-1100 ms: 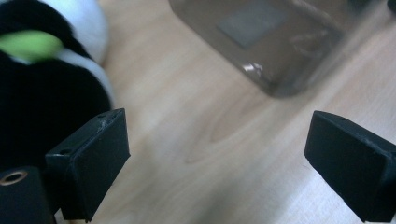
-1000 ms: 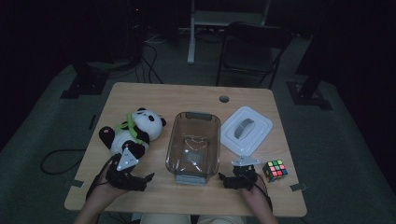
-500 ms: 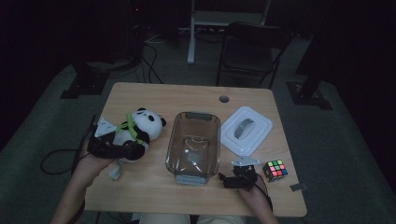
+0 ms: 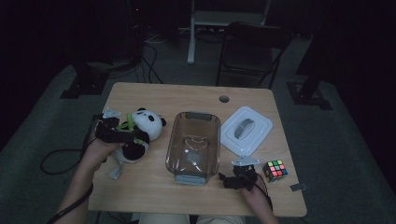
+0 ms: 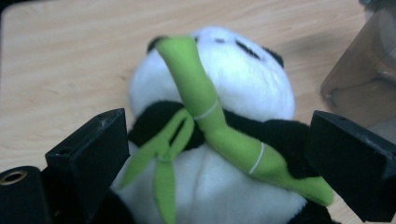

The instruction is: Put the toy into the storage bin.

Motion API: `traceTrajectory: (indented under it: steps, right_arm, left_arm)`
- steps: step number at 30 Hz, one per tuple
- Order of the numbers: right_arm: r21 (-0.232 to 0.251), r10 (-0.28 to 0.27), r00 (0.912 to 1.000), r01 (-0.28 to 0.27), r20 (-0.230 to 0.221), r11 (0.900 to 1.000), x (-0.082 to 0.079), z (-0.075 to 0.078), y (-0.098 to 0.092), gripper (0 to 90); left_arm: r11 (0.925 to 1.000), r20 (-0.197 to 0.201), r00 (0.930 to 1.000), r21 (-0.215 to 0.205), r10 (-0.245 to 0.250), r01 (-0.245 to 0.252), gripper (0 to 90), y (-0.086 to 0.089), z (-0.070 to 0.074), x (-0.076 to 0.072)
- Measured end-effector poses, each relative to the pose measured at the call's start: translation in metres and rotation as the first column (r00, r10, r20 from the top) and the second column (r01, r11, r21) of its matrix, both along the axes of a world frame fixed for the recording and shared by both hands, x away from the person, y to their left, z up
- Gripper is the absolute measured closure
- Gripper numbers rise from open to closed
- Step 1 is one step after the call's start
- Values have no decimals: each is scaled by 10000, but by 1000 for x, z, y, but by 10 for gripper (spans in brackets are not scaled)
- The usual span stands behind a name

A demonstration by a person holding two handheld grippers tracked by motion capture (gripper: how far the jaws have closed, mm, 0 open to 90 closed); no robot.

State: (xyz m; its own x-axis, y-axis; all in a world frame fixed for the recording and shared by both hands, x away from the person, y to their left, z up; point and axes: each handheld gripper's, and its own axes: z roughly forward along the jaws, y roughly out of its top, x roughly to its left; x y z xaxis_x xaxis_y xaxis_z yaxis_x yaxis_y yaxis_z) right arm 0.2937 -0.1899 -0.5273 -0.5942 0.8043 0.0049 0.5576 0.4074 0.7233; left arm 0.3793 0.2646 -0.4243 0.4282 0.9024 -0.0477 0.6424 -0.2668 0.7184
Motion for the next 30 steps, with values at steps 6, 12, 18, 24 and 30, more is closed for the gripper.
traceTrajectory:
  steps: [6,12,18,24,30]
  right_arm:
    - [-7,-36,10000,36,9,10000,2,0,1,134]
    - [2,-12,10000,12,-3,10000,4,0,1,134]
    - [41,-13,10000,13,0,10000,9,0,3,139]
    - [252,-56,9999,58,-90,9997,16,3,2,140]
    - [283,-108,9999,110,-82,9995,18,1,1,140]
  left_arm:
    - [9999,60,9999,-62,-145,145,71,-5,-8,-3]
    - [9946,556,9955,742,-765,723,279,-14,-10,-10]
    - [9979,861,9943,175,-634,621,549,-7,-11,-11]
    - [9948,1140,9934,-1021,97,20,900,11,0,-11]
    - [9965,1698,9852,-826,234,-94,681,10,6,-12]
